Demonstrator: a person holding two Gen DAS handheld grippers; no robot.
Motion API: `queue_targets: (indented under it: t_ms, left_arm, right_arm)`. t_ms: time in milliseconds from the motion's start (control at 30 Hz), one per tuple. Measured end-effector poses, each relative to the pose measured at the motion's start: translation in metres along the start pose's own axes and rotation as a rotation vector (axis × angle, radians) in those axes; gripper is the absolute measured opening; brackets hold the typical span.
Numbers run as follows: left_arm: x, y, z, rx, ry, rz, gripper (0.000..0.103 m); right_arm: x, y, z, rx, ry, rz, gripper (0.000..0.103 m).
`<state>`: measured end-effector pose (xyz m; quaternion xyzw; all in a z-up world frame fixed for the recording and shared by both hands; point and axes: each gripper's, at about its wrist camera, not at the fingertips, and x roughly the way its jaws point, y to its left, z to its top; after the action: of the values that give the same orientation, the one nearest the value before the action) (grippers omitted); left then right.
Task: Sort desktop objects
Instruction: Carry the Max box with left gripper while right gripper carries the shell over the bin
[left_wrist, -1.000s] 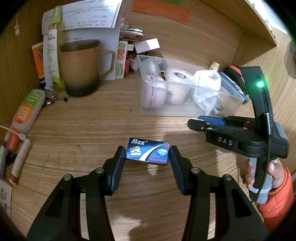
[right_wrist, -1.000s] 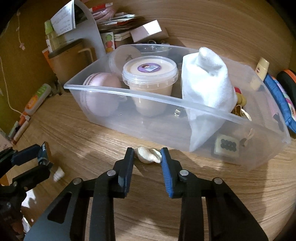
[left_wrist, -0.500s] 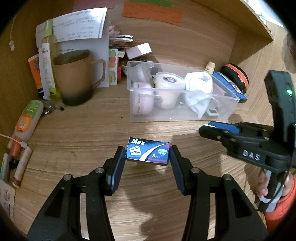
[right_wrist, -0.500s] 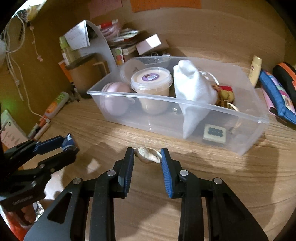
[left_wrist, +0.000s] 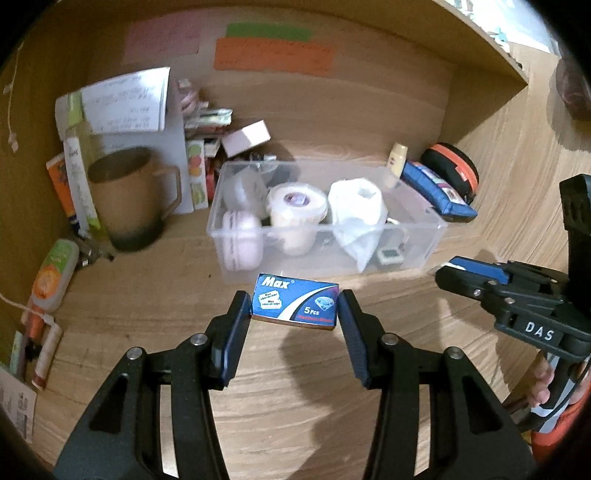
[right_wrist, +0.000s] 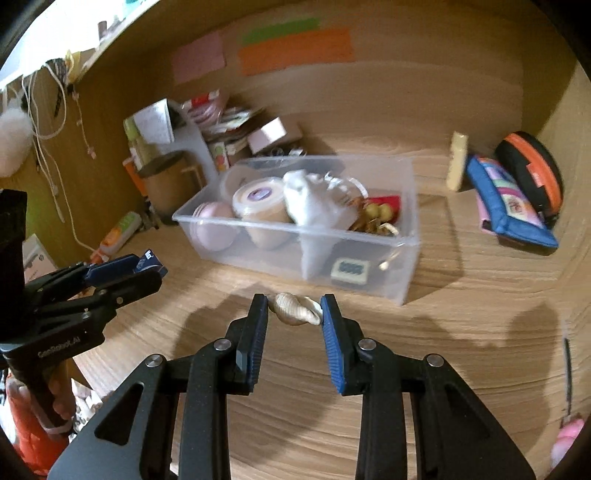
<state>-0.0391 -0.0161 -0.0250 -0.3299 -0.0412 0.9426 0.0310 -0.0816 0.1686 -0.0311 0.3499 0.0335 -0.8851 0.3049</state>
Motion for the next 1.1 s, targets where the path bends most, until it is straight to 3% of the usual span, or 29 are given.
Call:
queue_targets:
  t_ms: [433, 1100]
  left_arm:
    - [0.011, -0.017, 0.039, 0.019, -0.045, 0.004, 0.048]
    - [0.07, -0.021, 0.066, 0.025, 0.016, -0.021, 0.048]
  right_arm:
    - [-0.02, -0.034, 0.024, 0.031, -0.087, 0.004, 0.027]
    - [0.033, -0.049, 0.052, 0.047, -0.059, 0.007, 0.027]
